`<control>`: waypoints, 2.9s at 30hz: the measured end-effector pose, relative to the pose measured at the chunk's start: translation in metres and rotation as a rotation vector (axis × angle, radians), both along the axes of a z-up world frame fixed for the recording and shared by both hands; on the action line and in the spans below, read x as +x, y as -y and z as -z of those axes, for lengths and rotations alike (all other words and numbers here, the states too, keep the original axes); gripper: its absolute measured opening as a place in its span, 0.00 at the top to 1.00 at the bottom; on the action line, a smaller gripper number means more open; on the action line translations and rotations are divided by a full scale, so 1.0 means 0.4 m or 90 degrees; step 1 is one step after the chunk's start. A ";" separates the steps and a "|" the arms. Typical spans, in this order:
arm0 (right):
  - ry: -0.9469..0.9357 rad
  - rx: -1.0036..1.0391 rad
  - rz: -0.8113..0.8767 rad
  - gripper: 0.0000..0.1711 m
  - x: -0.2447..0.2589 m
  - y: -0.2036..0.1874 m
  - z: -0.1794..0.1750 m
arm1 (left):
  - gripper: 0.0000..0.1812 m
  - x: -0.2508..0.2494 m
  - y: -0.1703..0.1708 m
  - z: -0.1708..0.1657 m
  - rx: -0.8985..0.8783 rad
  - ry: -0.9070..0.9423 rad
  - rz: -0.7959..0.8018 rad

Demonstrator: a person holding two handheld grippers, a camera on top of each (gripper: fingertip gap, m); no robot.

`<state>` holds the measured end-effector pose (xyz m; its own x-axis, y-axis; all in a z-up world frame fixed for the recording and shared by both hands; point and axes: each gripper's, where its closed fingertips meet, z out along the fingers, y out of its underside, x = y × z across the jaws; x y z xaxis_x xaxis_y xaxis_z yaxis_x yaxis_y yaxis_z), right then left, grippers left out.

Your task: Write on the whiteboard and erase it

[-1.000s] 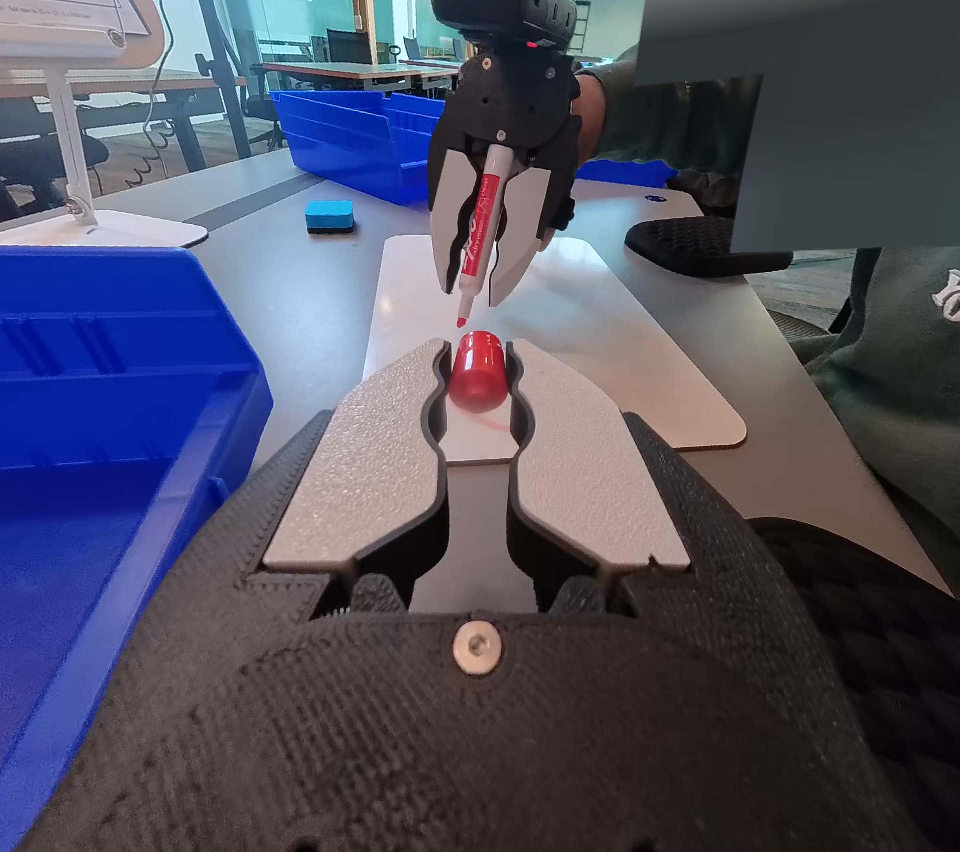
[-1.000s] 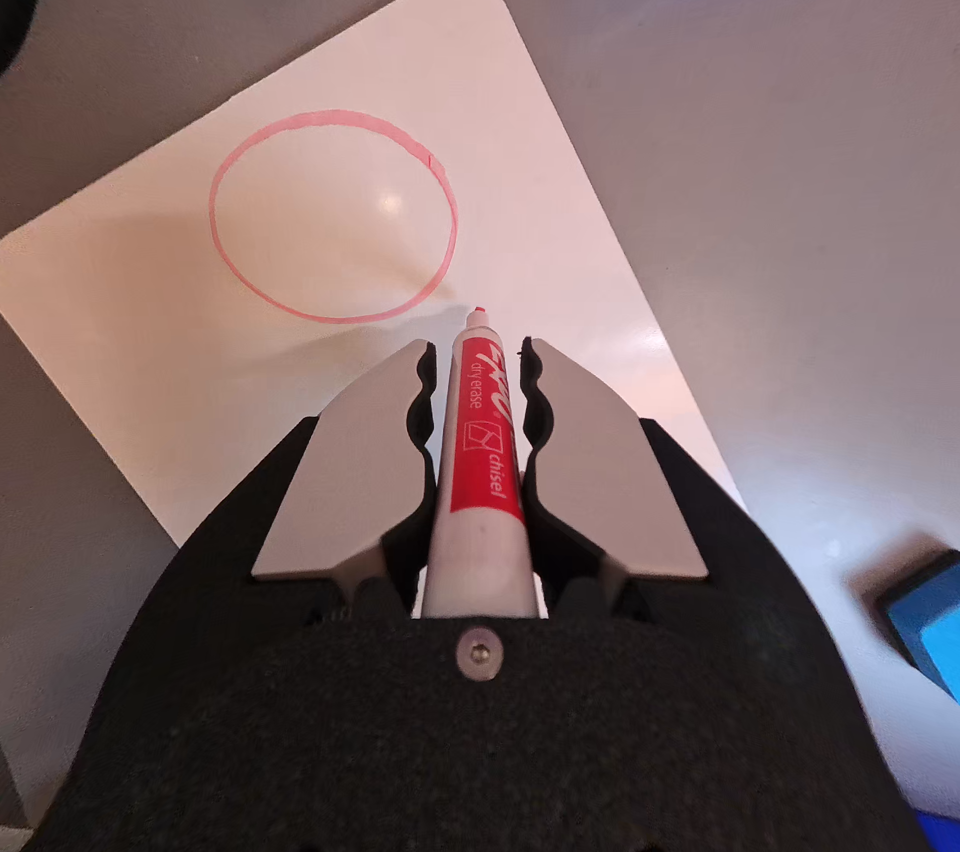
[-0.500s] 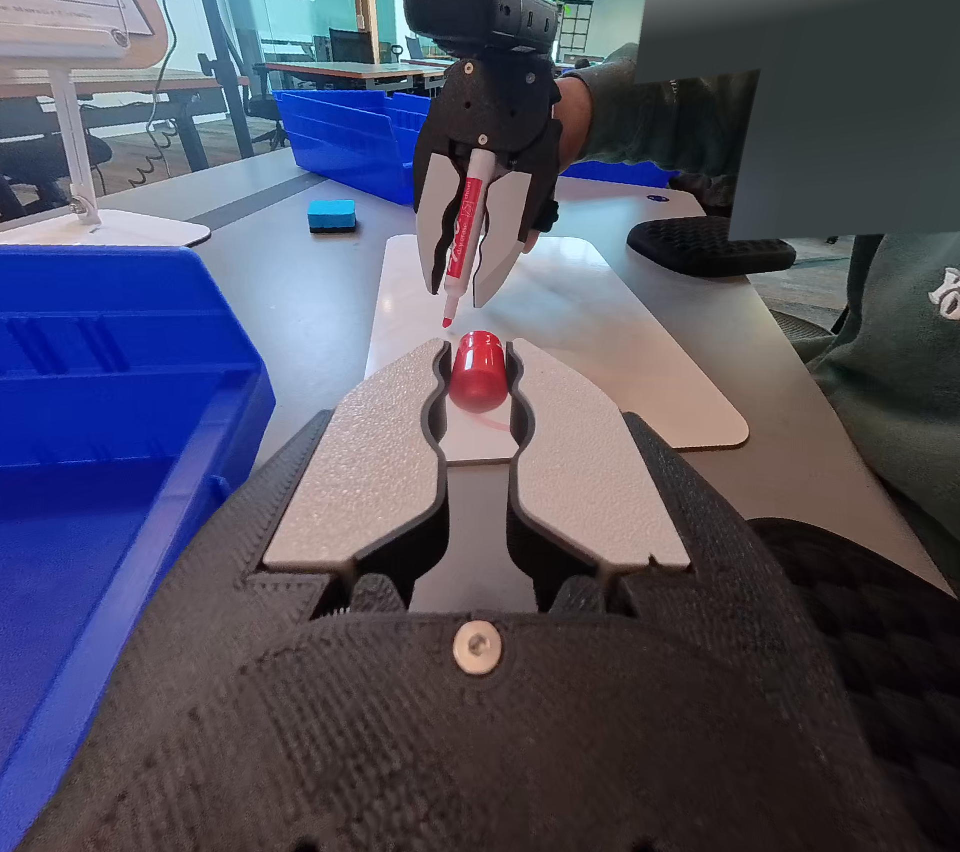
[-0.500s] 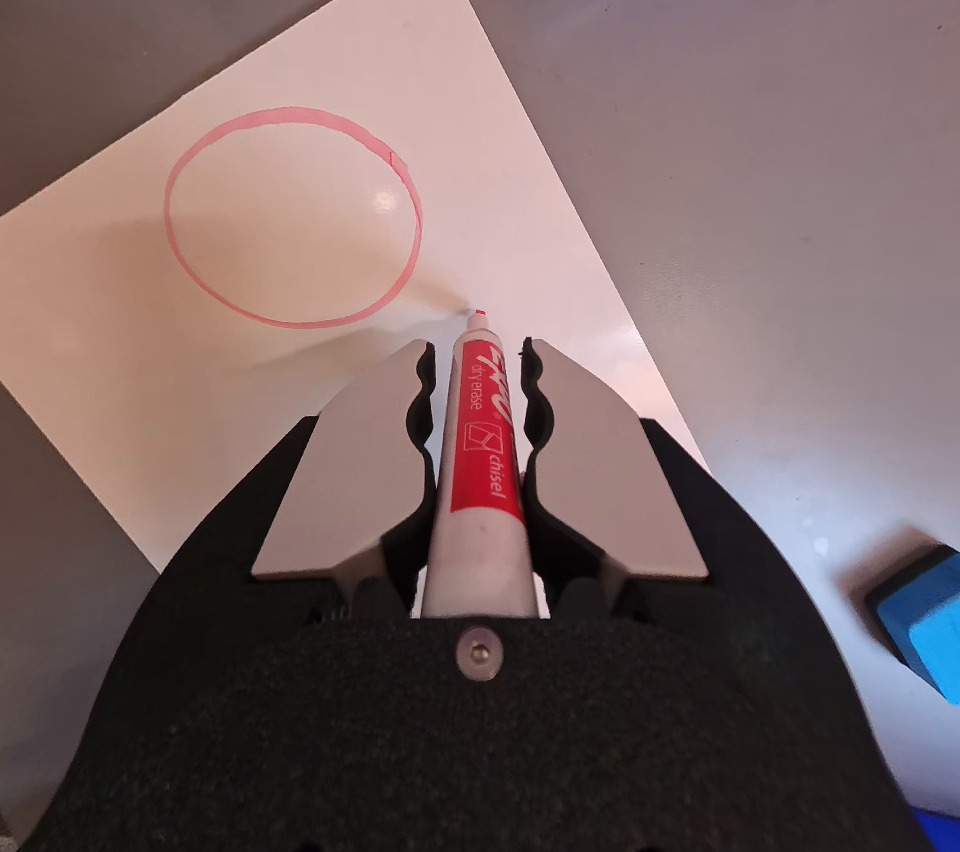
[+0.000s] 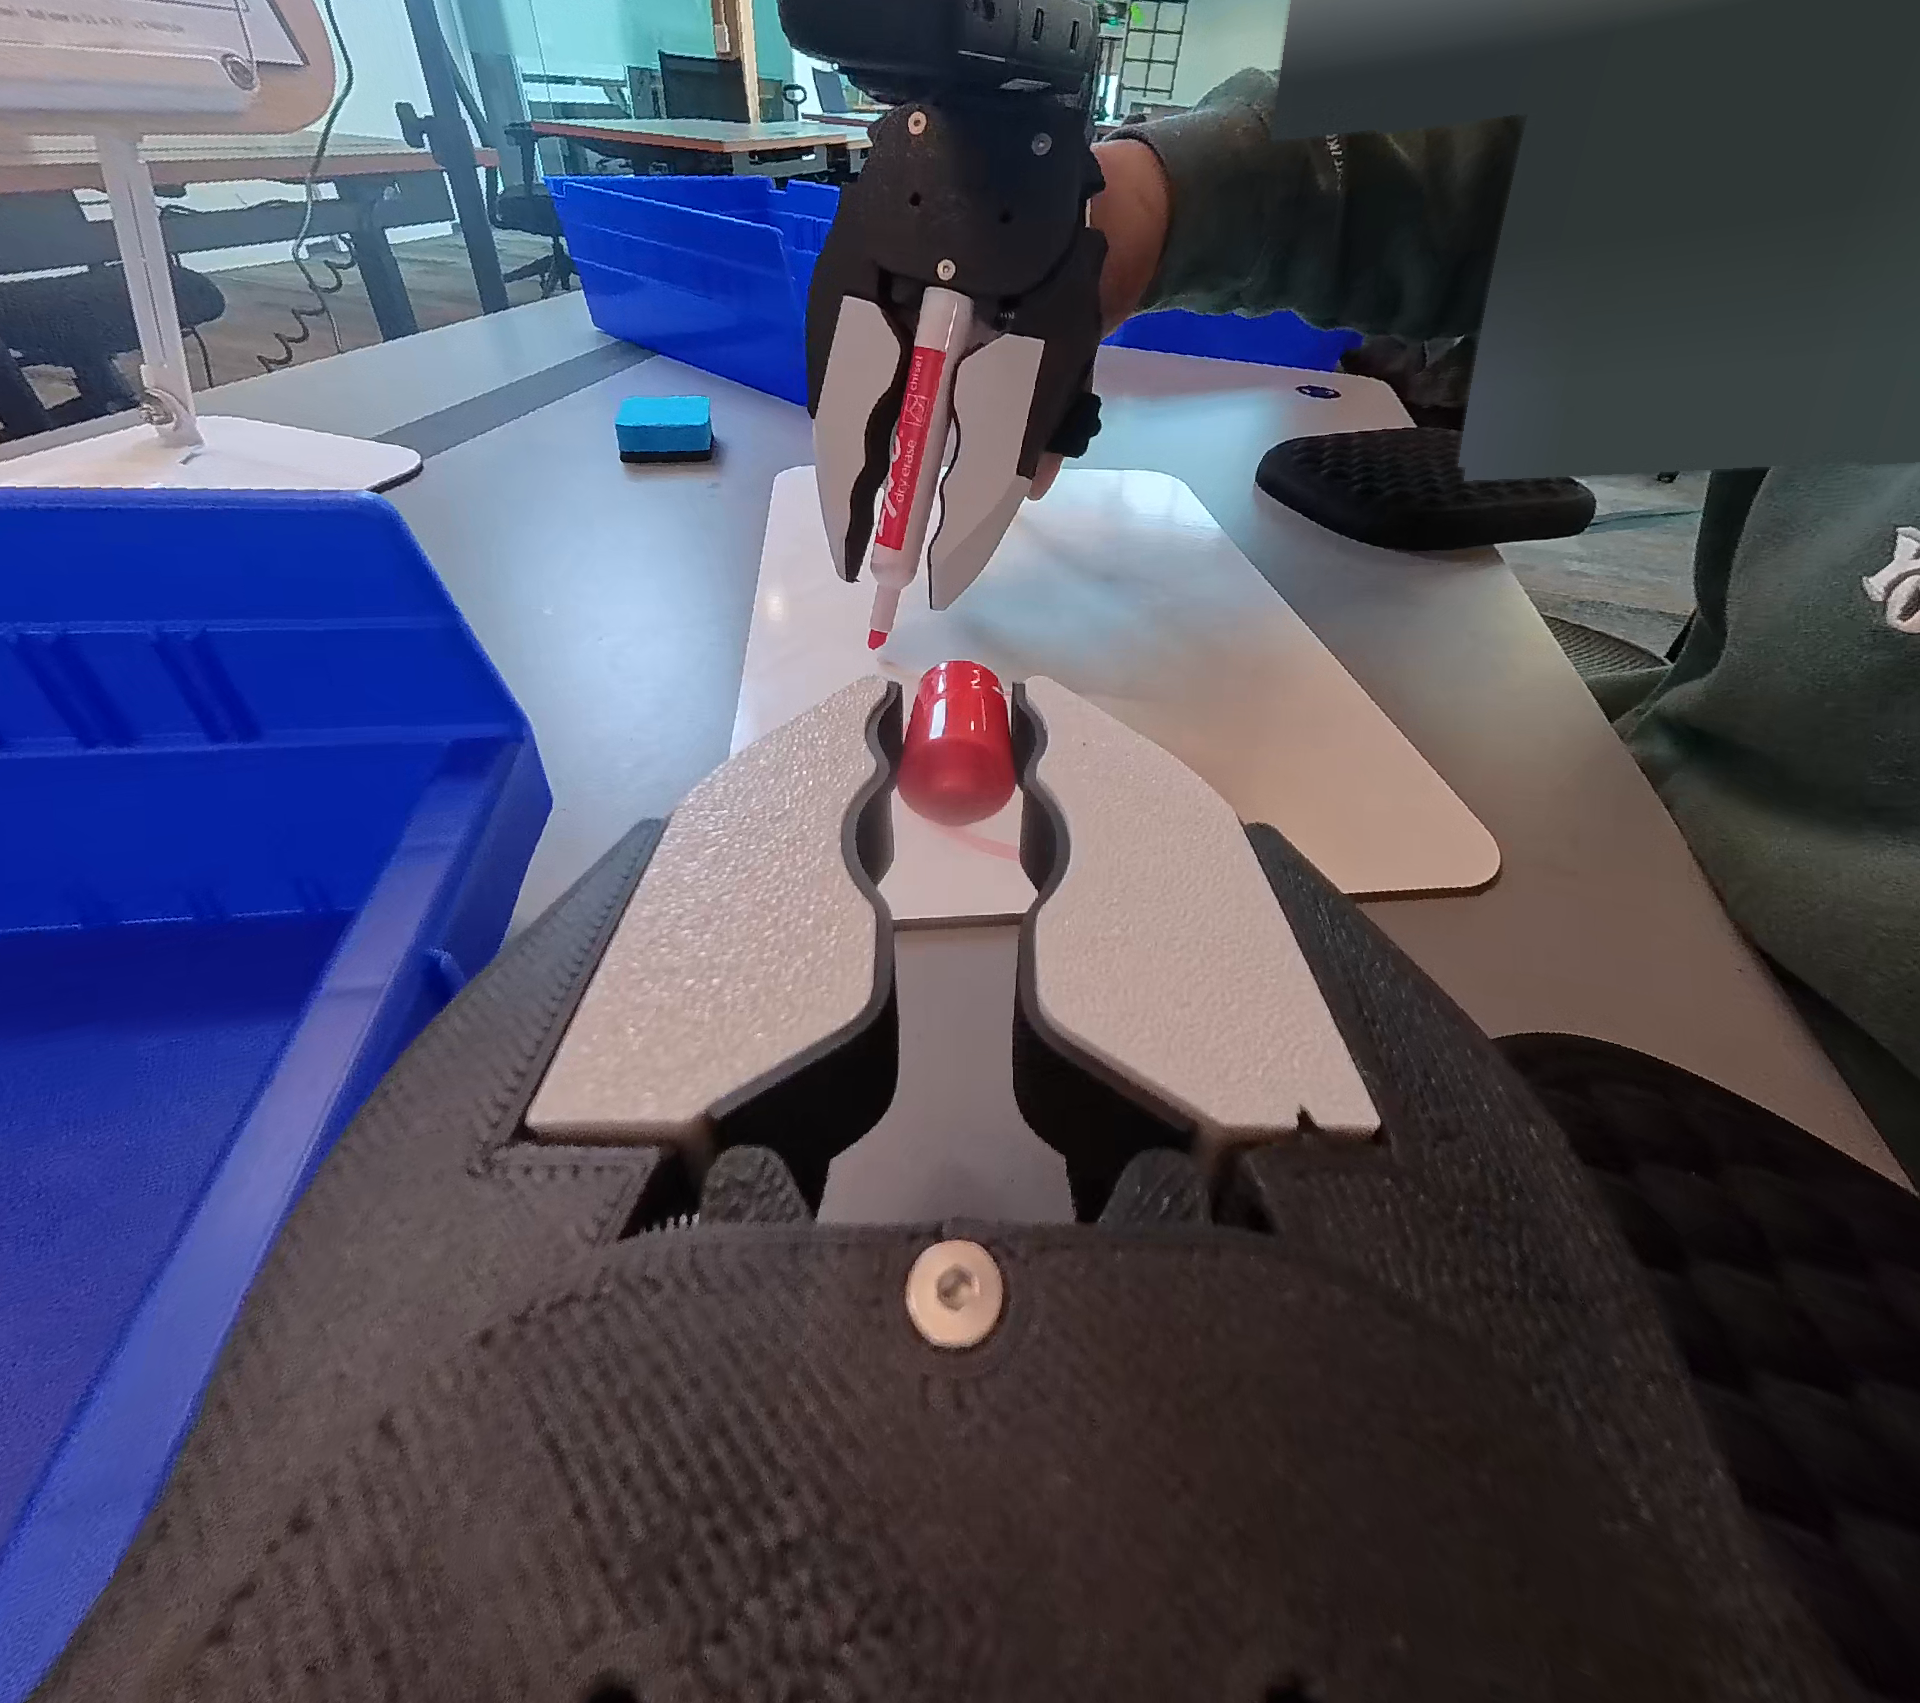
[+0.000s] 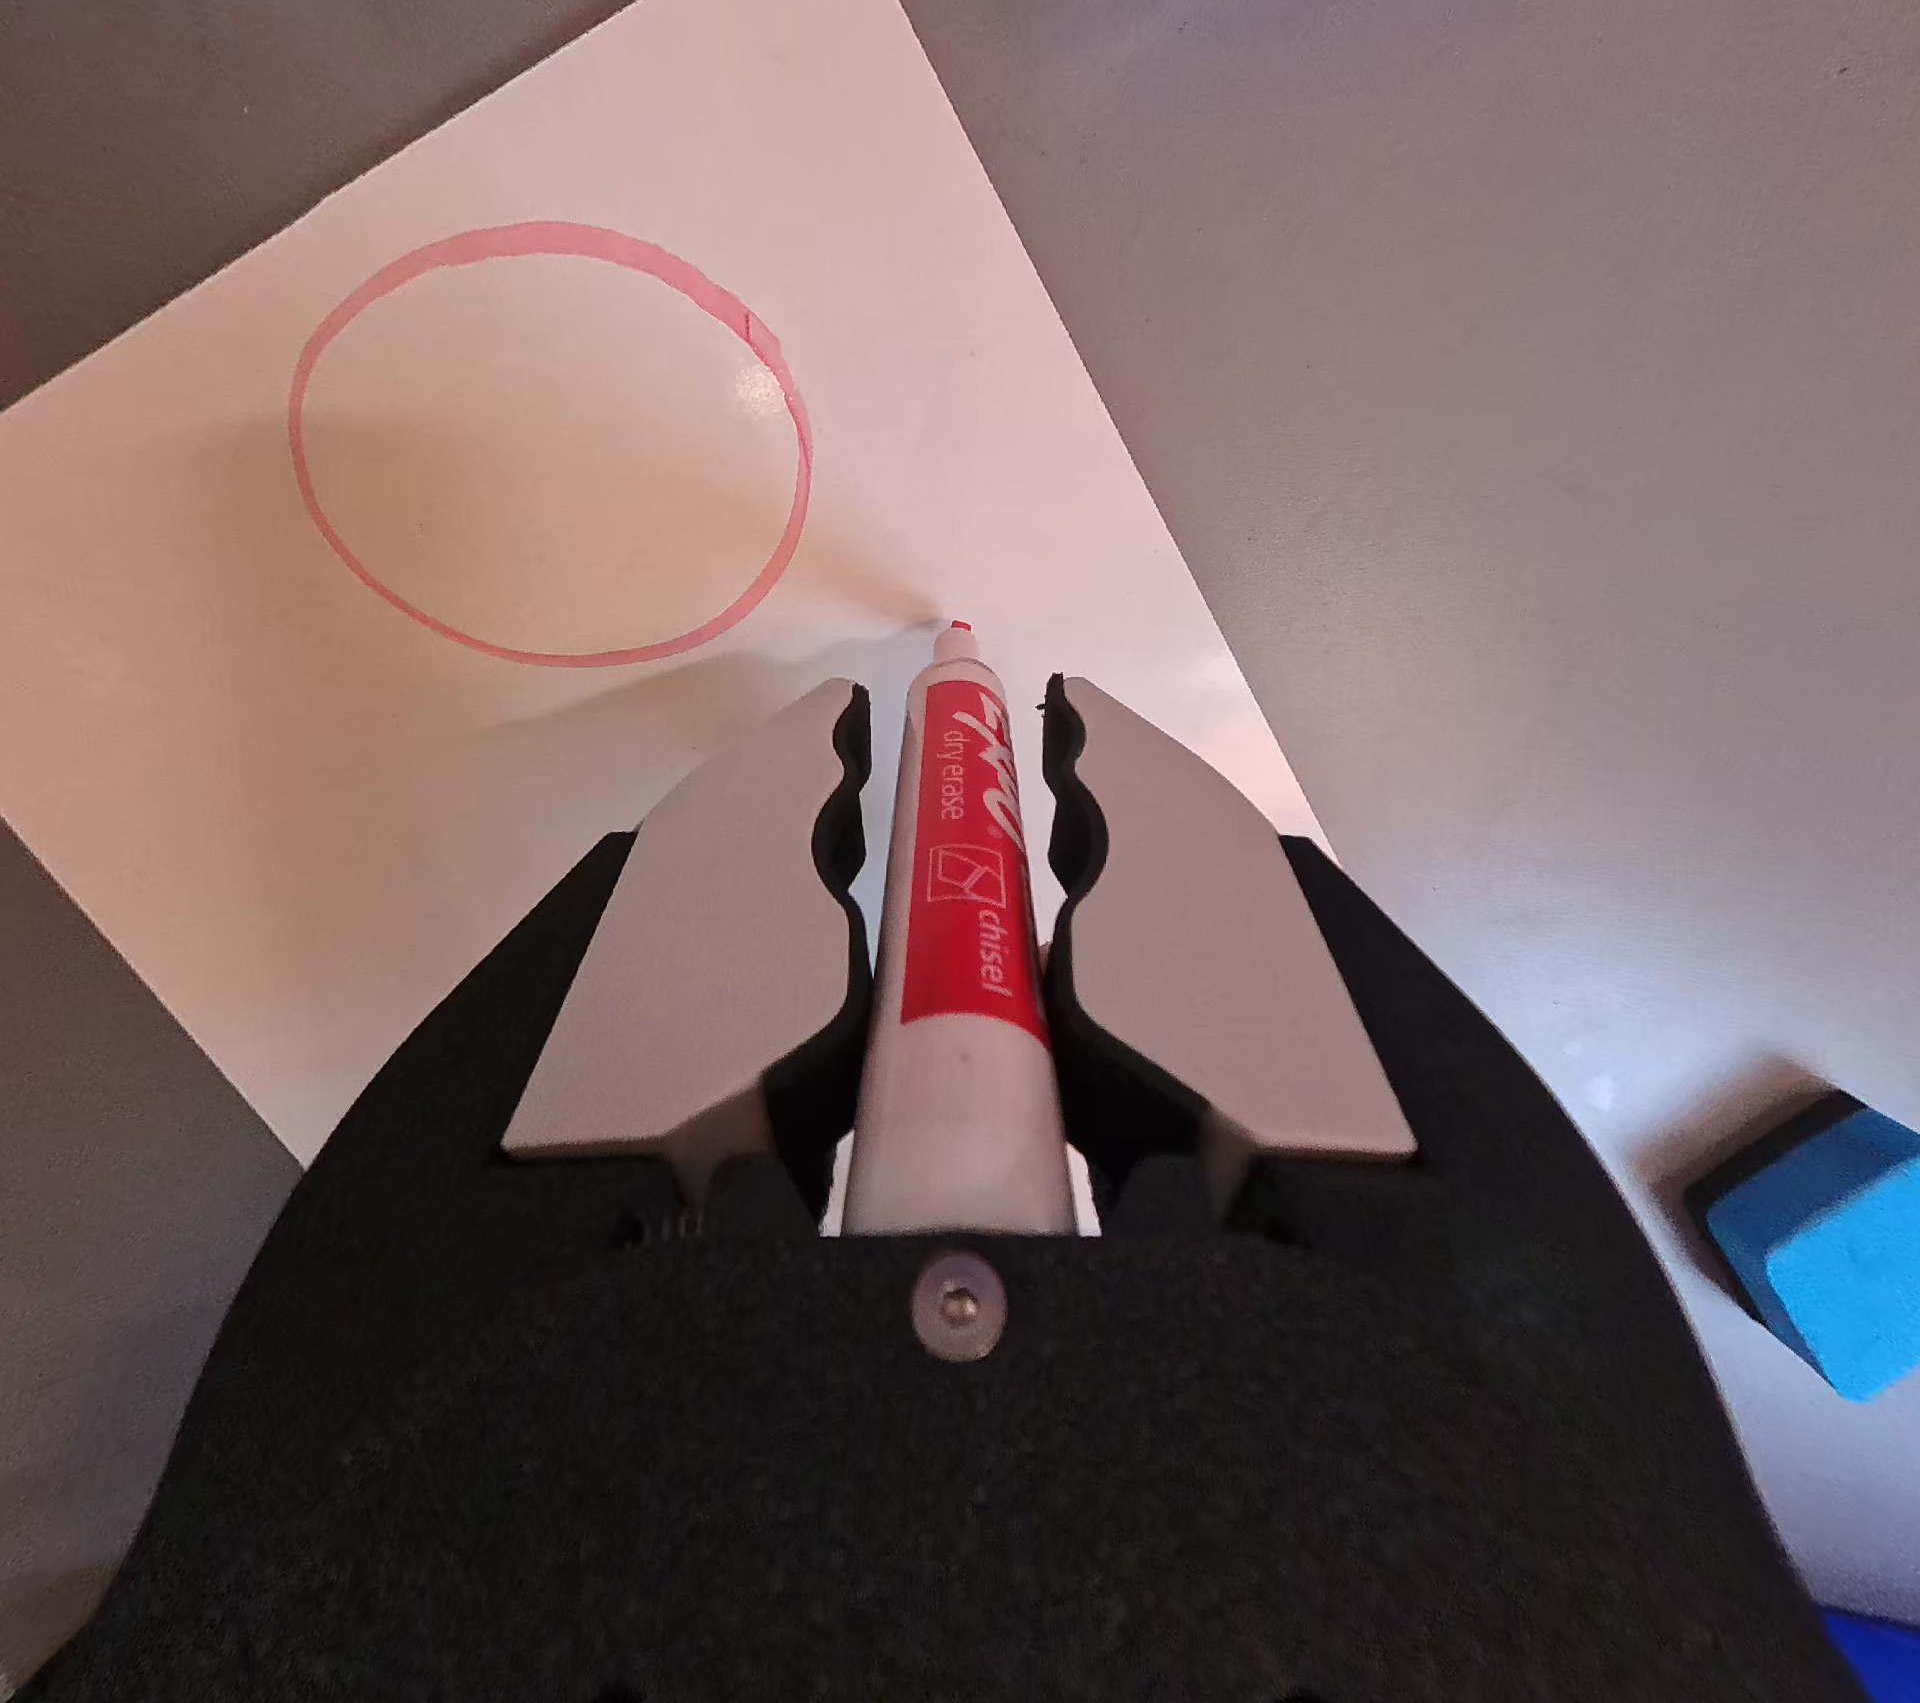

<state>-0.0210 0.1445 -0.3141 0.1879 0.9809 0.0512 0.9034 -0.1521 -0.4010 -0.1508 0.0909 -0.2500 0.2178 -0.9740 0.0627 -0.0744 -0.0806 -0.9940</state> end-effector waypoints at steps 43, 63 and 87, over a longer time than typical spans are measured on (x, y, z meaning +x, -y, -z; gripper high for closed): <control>0.037 -0.026 -0.024 0.81 0.032 0.119 -0.009 | 0.89 0.005 -0.001 0.003 0.007 -0.007 0.002; 0.038 -0.014 -0.022 0.81 -0.007 0.004 0.014 | 0.89 0.003 0.000 0.002 0.001 -0.004 0.004; 0.081 0.010 0.041 0.81 0.117 -0.024 0.015 | 0.89 -0.001 0.000 0.001 -0.003 -0.002 0.003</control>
<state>0.0257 0.1540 -0.3203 0.2421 0.9657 0.0934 0.9355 -0.2069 -0.2864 -0.1512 0.0908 -0.2506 0.2142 -0.9745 0.0668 -0.0779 -0.0852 -0.9933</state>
